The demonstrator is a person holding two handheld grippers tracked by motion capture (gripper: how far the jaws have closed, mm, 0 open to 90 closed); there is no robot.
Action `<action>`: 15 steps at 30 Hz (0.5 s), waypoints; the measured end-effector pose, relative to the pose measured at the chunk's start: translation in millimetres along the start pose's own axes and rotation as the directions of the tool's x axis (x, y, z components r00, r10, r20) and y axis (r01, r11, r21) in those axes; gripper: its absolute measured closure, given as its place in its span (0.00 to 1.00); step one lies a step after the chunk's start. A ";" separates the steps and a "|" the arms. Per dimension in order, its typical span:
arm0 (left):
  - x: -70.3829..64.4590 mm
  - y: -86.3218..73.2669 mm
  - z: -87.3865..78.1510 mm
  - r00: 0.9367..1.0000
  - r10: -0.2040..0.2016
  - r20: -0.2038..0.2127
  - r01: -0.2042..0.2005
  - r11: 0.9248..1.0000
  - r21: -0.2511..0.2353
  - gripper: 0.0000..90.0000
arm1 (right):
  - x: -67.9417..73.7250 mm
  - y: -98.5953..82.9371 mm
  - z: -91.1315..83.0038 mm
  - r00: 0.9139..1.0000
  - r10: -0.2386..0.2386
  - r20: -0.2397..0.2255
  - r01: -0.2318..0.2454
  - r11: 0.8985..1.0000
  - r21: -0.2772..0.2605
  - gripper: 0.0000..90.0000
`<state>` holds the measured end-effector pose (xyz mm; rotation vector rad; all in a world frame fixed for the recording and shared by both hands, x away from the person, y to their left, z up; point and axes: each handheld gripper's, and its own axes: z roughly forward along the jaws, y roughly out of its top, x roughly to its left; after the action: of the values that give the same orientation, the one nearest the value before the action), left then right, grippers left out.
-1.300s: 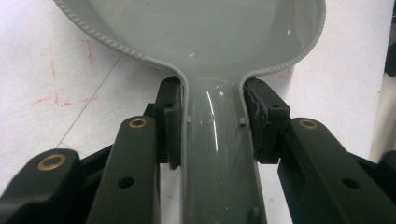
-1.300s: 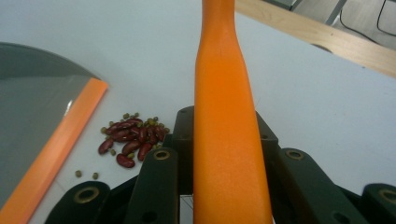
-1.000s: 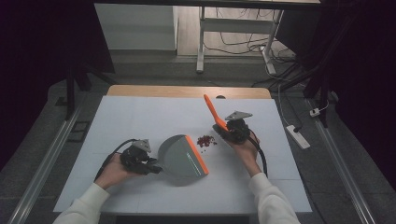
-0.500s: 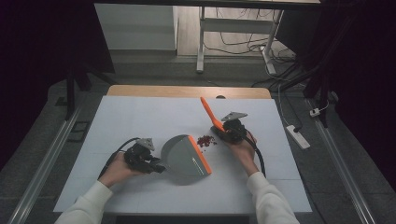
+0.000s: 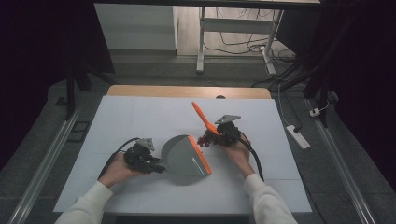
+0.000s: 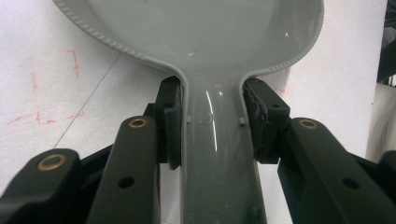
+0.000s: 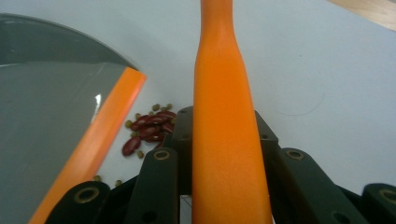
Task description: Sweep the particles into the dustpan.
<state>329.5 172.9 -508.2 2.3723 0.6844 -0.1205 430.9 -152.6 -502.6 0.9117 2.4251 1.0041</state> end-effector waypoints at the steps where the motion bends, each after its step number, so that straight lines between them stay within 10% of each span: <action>1: 0.0 0.0 0.1 1.000 0.000 0.000 0.000 1.000 0.000 0.68 | 0.7 0.0 0.1 1.000 0.005 -0.011 -0.005 1.000 -0.002 0.79; 15: -0.4 0.0 0.1 1.000 0.000 -0.002 0.000 1.000 0.001 0.68 | 27.5 3.4 2.6 0.996 -0.018 -0.085 0.018 1.000 -0.007 0.79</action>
<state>329.2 172.6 -508.2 2.3734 0.6857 -0.1180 413.7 -130.7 -504.1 0.8595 2.4943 1.0642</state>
